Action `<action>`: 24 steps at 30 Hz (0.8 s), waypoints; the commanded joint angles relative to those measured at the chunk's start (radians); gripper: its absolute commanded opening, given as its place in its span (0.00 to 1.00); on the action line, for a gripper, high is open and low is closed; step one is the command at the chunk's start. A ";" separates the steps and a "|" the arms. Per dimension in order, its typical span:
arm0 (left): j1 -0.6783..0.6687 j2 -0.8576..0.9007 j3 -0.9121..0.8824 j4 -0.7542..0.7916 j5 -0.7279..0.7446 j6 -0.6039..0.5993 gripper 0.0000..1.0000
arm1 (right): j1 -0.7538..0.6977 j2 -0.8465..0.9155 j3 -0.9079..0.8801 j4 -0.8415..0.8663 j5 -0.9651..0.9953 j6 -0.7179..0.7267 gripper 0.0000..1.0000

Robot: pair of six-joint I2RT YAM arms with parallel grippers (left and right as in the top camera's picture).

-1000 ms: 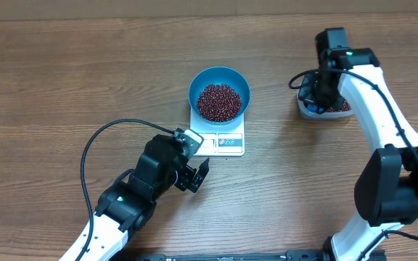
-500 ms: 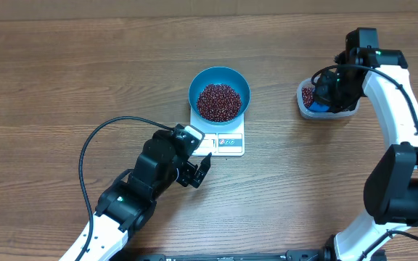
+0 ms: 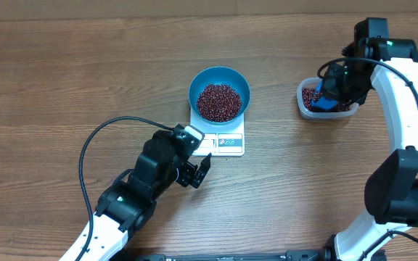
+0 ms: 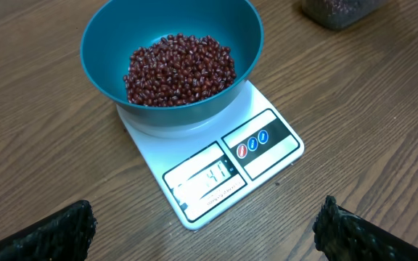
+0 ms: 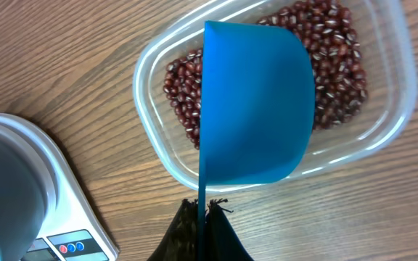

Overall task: Scoop item into bowl and weigh 150g on scale
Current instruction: 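Lower the scoop into the tub and scoop beans with the right gripper, then lift the filled scoop and carry it left toward the teal bowl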

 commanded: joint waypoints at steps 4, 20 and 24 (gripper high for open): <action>0.006 0.005 0.000 0.000 -0.010 0.012 1.00 | -0.092 -0.027 0.033 -0.018 -0.116 -0.102 0.04; 0.006 0.005 0.000 0.001 -0.010 0.012 1.00 | -0.322 -0.027 0.033 -0.116 -0.577 -0.533 0.04; 0.006 0.005 -0.001 0.000 -0.010 0.012 1.00 | -0.324 -0.027 0.033 -0.155 -0.647 -0.669 0.04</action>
